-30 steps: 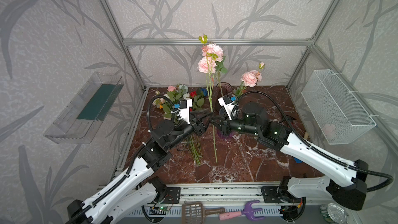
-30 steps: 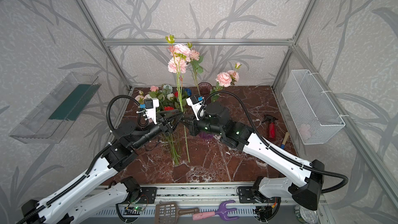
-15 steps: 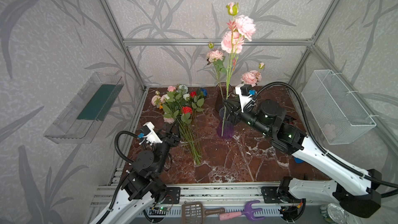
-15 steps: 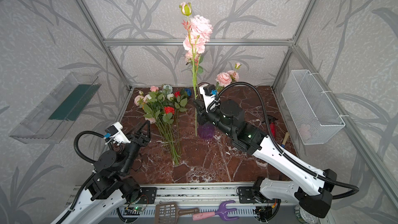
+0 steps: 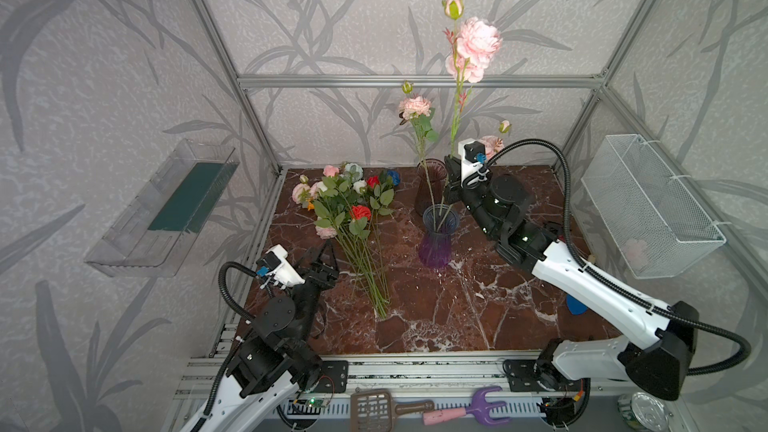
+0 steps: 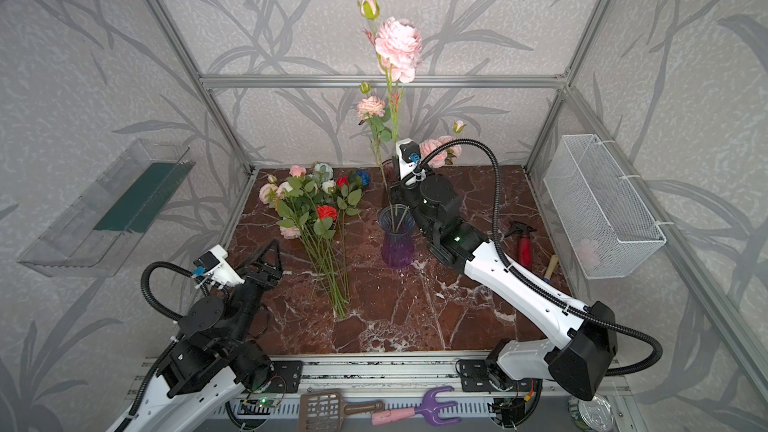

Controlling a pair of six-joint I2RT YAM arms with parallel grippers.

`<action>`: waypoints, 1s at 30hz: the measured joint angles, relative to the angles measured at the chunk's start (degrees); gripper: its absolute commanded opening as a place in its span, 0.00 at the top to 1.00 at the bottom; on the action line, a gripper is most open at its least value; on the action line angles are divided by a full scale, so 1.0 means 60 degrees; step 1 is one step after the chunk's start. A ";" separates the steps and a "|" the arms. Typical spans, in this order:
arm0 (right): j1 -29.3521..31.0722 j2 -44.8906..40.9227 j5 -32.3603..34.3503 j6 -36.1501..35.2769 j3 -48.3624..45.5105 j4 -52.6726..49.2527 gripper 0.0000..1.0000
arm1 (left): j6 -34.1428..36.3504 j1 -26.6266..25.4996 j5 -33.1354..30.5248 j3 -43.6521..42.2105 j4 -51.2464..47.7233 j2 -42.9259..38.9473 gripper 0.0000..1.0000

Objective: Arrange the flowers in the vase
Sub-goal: 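Lower the rose stem into the purple-blue vase with the right gripper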

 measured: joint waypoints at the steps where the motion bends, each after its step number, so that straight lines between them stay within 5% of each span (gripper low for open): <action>1: 0.0000 -0.0040 0.0029 0.0066 -0.0175 0.0004 1.00 | 0.0004 0.0000 0.0000 0.0000 -0.0051 -0.0004 0.33; 30: 0.0007 -0.0211 0.0113 0.2113 -0.2397 -0.0954 0.88 | -0.0200 -0.0004 0.0022 0.0000 0.0106 0.0565 0.34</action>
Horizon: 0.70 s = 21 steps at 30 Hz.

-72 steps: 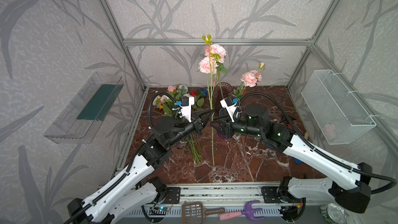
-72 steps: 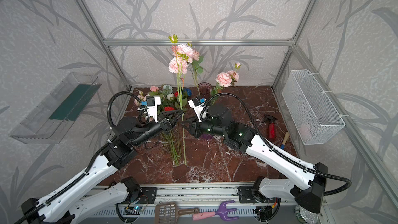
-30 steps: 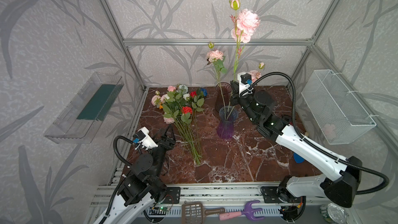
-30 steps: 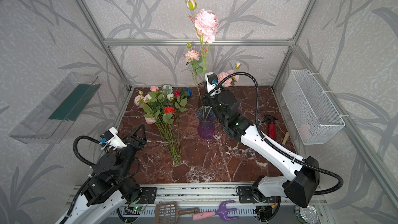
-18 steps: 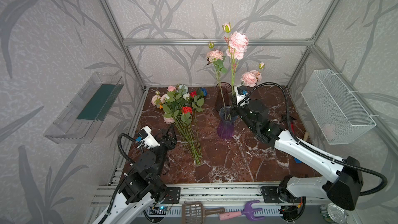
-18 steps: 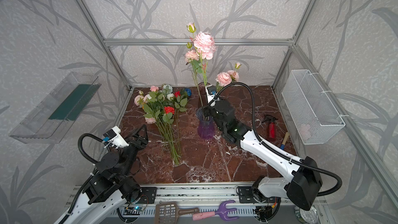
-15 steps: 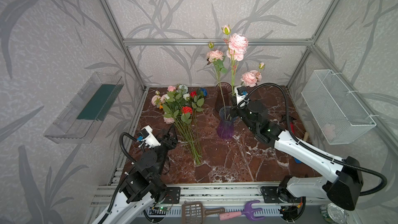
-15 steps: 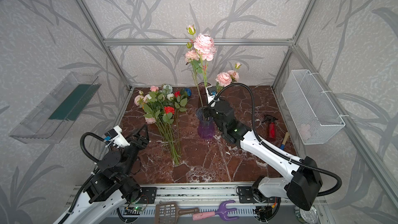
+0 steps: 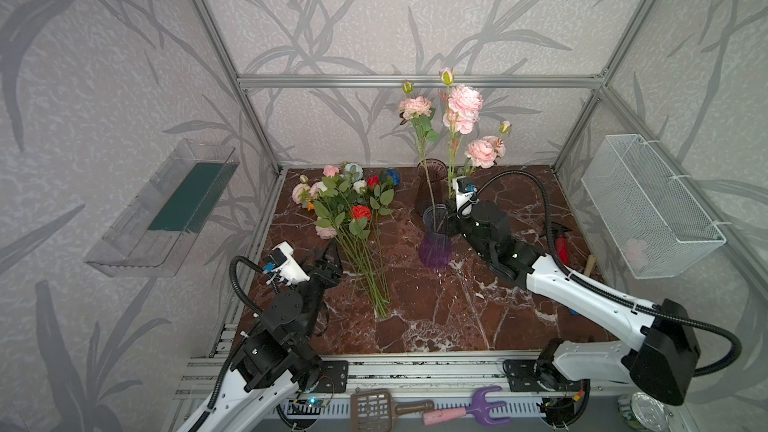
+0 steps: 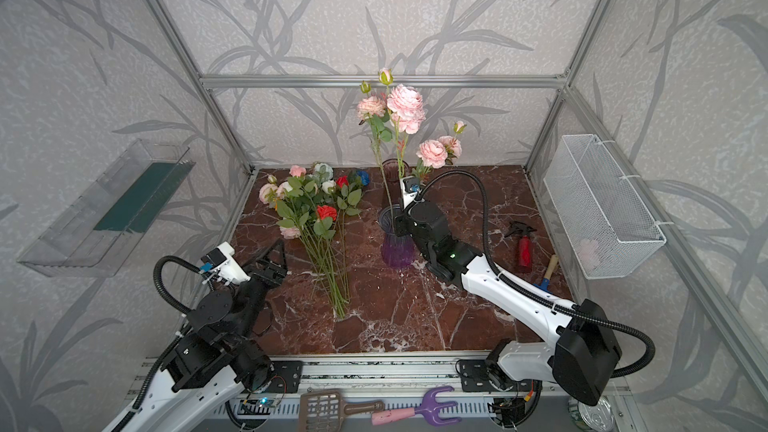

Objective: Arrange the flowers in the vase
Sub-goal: 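Lower the rose stem into the purple-blue vase with the right gripper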

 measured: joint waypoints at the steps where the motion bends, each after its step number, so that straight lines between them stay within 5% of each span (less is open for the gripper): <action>1: 0.0000 0.0029 -0.0004 0.0044 -0.0011 -0.0069 0.87 | -0.0004 0.0000 0.0000 0.0000 0.0007 0.0025 0.34; 21: 0.0022 0.0248 -0.0186 0.0470 -0.0124 -0.0426 0.85 | -0.0047 0.0000 0.0000 0.0000 0.0138 0.0280 0.34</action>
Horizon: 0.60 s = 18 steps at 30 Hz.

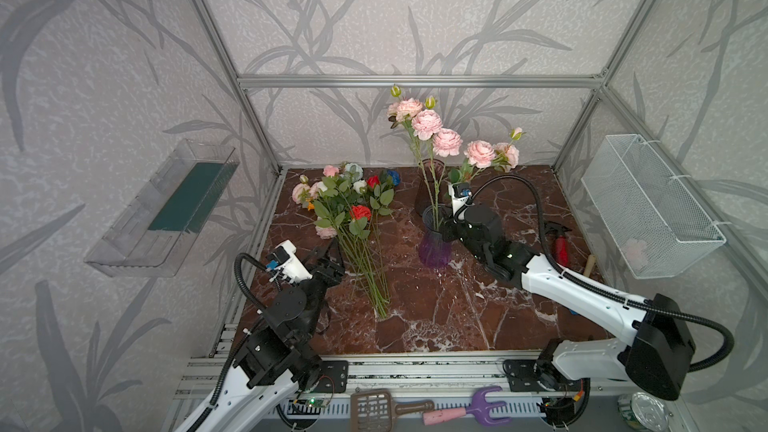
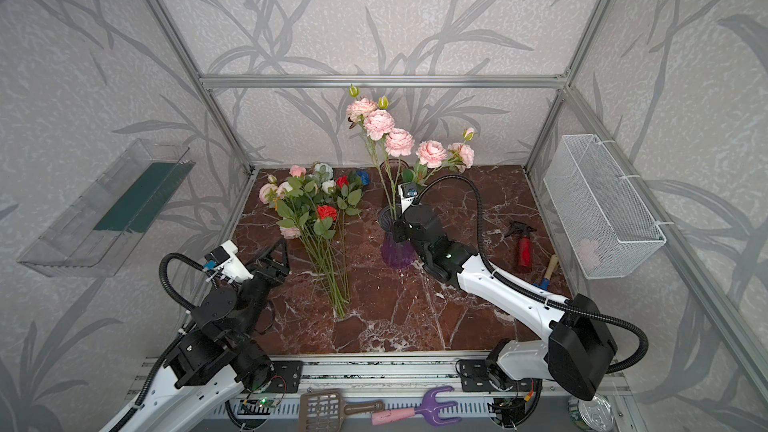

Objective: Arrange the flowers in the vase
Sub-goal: 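Lower the rose stem into the purple-blue vase with the right gripper, then open and withdraw the right gripper while the left gripper reaches the rose bunch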

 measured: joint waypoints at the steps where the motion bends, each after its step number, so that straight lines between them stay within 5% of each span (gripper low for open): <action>1: 0.0000 0.0000 -0.0022 0.0011 -0.0025 0.0000 0.85 | -0.0004 0.0000 0.0000 0.0000 0.0004 0.0007 0.34; 18: 0.0029 -0.1370 -0.0098 0.0477 -0.0594 -0.0444 0.84 | 0.0080 0.0000 0.0018 -0.0004 0.0310 0.0845 0.34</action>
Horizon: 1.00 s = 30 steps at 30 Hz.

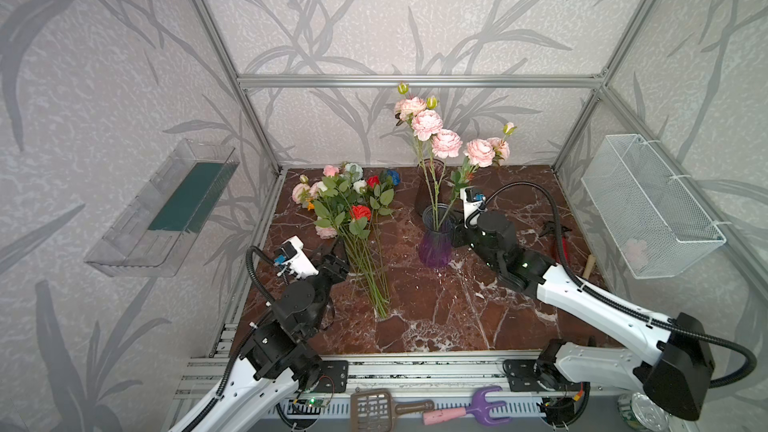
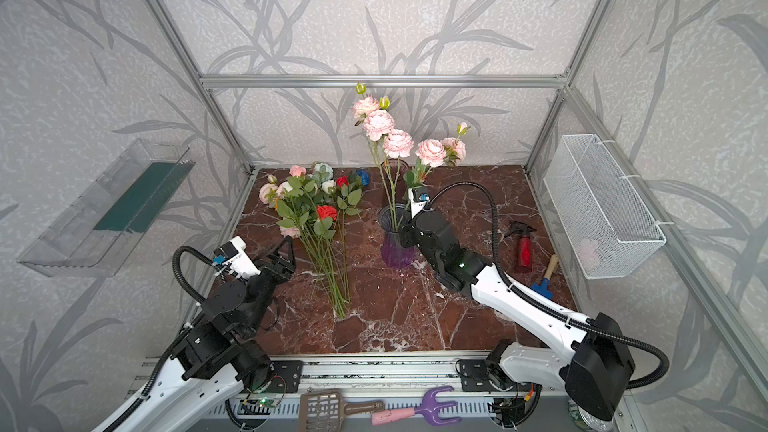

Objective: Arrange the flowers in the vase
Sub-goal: 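Open and withdraw the right gripper while the left gripper reaches the rose bunch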

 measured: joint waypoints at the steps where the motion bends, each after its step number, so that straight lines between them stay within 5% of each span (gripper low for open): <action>1: 0.0011 -0.0157 0.0000 0.0022 -0.0018 -0.0018 0.84 | 0.0040 0.0000 -0.0018 0.0000 -0.0022 0.0120 0.35; 10: 0.0055 -0.2014 -0.0058 0.0240 -0.0335 -0.0896 0.79 | 0.0532 0.0364 0.0040 0.1260 -0.1643 0.2634 0.35; 20: 0.0084 -0.4324 0.0080 0.0506 -0.1293 -0.2874 0.75 | 0.0940 0.2568 0.3344 0.3231 -0.3060 0.7650 0.49; 25: 0.0084 -0.5198 0.0189 0.0776 -0.1905 -0.3971 0.75 | 0.1140 0.2798 0.3956 0.4014 -0.3468 0.8670 0.46; 30: 0.0084 -0.6000 0.0328 0.1038 -0.2131 -0.4856 0.74 | 0.1333 0.3366 0.4280 0.5686 -0.3574 0.9938 0.58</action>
